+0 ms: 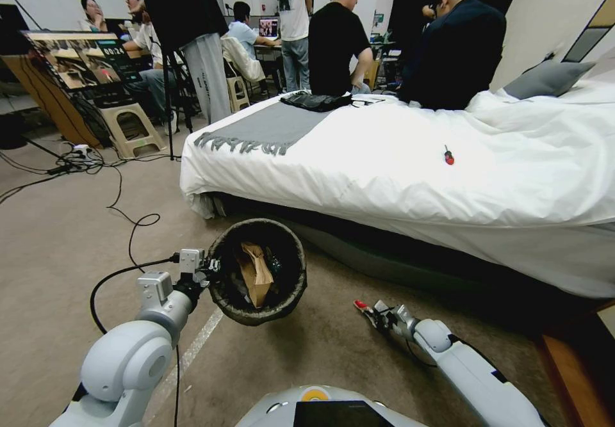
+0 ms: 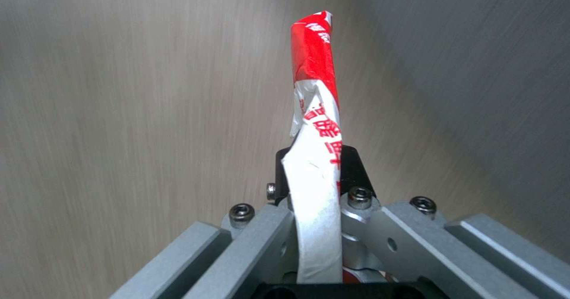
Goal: Pick up the trash bin, then pick up the garbage from the floor and place it into the trash bin.
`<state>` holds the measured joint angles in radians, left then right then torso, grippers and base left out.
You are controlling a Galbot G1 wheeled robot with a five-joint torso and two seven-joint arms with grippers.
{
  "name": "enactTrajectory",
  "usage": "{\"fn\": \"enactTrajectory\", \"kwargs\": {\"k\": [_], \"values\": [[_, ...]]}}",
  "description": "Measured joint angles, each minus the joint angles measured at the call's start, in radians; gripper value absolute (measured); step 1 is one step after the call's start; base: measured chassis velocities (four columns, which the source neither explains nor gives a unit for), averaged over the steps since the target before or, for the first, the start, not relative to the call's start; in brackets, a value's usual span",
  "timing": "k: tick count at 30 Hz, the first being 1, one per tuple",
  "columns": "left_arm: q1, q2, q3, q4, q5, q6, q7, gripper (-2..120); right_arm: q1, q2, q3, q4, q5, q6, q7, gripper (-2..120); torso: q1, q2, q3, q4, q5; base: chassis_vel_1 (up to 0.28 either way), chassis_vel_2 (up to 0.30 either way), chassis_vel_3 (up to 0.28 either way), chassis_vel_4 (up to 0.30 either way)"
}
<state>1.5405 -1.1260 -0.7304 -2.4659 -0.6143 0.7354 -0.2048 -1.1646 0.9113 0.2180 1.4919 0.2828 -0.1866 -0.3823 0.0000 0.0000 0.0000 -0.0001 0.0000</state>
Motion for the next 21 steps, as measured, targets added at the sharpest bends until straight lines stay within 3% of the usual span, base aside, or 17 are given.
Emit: {"fn": "enactTrajectory", "kwargs": {"k": [6, 14, 21], "values": [[0.002, -0.001, -0.001, -0.003, -0.001, 0.0, 0.0, 1, 0.013, -0.069, 0.046, 0.279, 0.191, -0.069, 0.079, 0, 0.0, 0.0, 0.0, 0.0002, -0.0001, 0.0, 0.0, 0.0, 0.0], [0.002, -0.001, 0.001, -0.002, 0.0, 0.0, -0.001, 1, 0.067, -0.101, 0.092, 0.496, 0.322, -0.146, 0.158, 0, 0.0, 0.0, 0.0, 0.0001, 0.0, 0.0, 0.0, 0.0, 0.0], [0.002, 0.0, 0.009, 0.004, 0.0, 0.0, -0.001, 1, 0.141, -0.107, 0.072, 0.652, 0.473, -0.205, 0.217, 0, 0.0, 0.0, 0.0, -0.0001, 0.0, 0.0, 0.0, 0.0, 0.0]]}}
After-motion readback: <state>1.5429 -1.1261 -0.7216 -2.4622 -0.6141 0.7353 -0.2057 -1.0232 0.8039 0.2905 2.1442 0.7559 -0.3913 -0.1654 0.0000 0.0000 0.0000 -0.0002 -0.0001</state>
